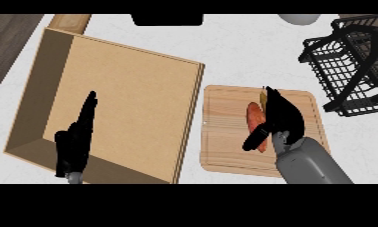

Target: Pick the sweet potato from the cutting board and place it in the tiered basket

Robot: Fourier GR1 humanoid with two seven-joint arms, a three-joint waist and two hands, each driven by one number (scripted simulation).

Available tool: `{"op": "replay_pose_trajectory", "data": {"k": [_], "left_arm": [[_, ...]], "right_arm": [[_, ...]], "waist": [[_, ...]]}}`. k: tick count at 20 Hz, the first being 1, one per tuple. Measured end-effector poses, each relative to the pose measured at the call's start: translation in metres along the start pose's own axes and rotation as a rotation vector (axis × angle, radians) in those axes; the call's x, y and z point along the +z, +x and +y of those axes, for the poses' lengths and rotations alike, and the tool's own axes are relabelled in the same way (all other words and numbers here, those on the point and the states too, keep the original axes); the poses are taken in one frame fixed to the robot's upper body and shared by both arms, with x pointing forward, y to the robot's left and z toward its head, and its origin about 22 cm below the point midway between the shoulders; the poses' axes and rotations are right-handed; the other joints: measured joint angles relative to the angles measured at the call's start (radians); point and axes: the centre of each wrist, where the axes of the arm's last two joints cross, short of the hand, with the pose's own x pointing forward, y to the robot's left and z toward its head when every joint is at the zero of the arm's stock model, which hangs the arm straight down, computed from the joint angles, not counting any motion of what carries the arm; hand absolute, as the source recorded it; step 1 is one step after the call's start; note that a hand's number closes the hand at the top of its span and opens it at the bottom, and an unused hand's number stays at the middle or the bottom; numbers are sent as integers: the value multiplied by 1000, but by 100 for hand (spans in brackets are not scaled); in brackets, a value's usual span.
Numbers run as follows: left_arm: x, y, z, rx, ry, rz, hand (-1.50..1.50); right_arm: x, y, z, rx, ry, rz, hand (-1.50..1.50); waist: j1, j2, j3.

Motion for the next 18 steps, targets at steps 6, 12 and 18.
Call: {"op": "replay_pose_trajectory", "data": {"k": [6,12,18], "left_arm": [[0,0,0,-3,1,1,0],[1,1,0,-4,4,9,0],[1,-1,0,-10,7,13,0]], "right_arm": [[-10,7,-1,7,37,24,-150],[-19,3,10,-2,83,60,-150],[-21,0,21,-7,108,77,-150]], "waist": [[-1,0,1],[-3,0,0],[-5,-3,-1]]}}
